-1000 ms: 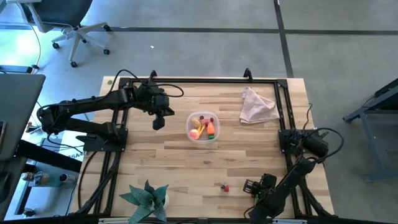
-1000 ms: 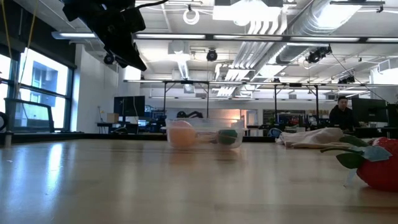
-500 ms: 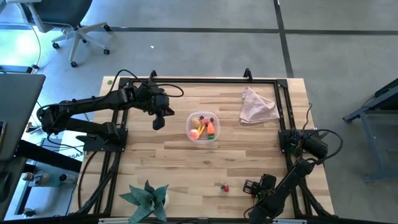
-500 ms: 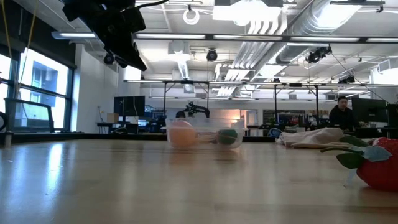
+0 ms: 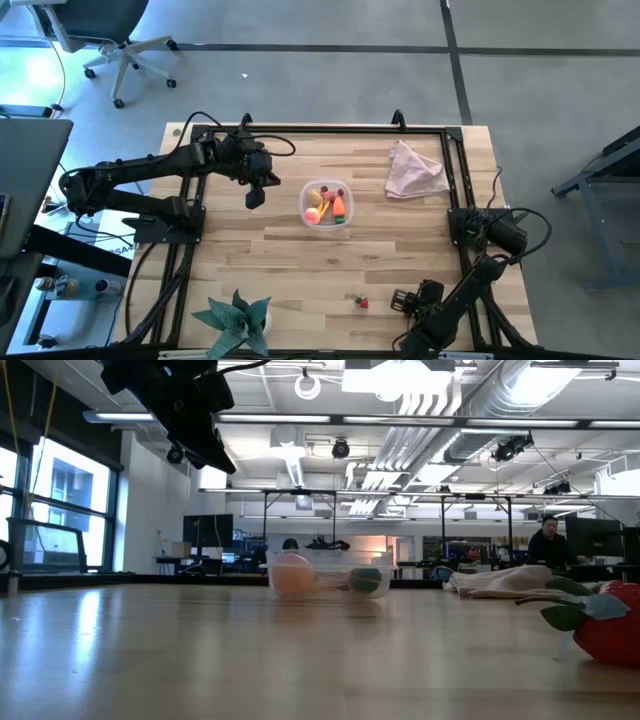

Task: Pick and placing Produce into tupperware
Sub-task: Put the green pea into the transparent bin

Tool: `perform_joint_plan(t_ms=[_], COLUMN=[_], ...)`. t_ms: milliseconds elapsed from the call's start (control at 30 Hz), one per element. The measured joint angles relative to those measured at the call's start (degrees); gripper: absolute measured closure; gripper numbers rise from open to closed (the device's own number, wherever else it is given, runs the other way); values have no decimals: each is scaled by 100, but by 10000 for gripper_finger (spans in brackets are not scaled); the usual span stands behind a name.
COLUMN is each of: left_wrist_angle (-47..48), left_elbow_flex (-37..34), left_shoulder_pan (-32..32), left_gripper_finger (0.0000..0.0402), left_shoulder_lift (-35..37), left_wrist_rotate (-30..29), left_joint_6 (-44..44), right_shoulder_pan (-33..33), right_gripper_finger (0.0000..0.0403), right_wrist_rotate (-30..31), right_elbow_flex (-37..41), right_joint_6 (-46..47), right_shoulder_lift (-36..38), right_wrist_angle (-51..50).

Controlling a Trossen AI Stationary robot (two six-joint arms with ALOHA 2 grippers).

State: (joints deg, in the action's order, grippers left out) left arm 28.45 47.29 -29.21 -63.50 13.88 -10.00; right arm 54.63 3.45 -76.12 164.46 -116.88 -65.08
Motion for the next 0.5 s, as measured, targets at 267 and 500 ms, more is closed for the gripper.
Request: perform_joint_plan(t_ms=[267, 500], left_wrist_angle=[0, 0], left_elbow_flex=[-1, 0], left_shoulder_pan=[-2, -1], left_gripper_finger=[380, 380], left_shoulder_lift=[0, 0], left_wrist_rotate=[0, 0], left_joint_6=[0, 0], right_shoulder_pan=[0, 0], right_gripper_finger=[255, 258], right_wrist_rotate=[77, 107], right_elbow_flex=[2, 4], right_joint_6=[-81, -98], right_shoulder_lift=[-2, -4], right_wrist_angle=[0, 1])
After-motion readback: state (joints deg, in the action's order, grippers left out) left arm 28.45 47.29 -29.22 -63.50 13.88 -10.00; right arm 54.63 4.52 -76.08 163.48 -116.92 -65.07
